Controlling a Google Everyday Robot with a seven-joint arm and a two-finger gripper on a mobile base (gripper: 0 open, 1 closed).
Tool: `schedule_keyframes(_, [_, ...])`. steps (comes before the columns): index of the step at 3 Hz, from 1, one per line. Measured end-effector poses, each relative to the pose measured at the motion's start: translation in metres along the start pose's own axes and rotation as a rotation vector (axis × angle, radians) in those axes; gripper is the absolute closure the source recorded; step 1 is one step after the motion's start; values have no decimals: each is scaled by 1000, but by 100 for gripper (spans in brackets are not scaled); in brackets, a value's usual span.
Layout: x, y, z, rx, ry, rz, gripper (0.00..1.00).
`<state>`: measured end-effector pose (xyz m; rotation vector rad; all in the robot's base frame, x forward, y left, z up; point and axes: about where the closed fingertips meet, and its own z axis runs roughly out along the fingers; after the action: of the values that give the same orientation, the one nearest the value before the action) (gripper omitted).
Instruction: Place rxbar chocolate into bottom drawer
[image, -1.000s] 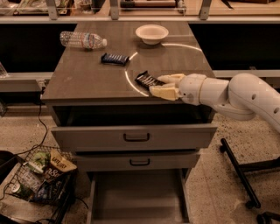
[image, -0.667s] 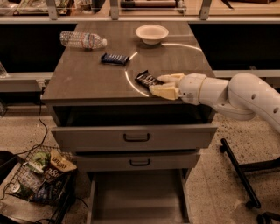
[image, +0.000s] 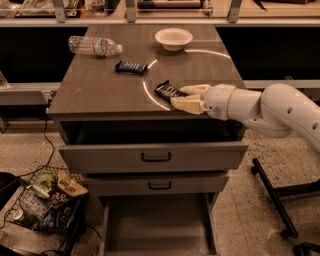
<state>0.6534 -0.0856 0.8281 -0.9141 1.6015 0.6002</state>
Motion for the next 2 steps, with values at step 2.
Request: schedule_keyframes(2, [0,0,0,0,0,0,100])
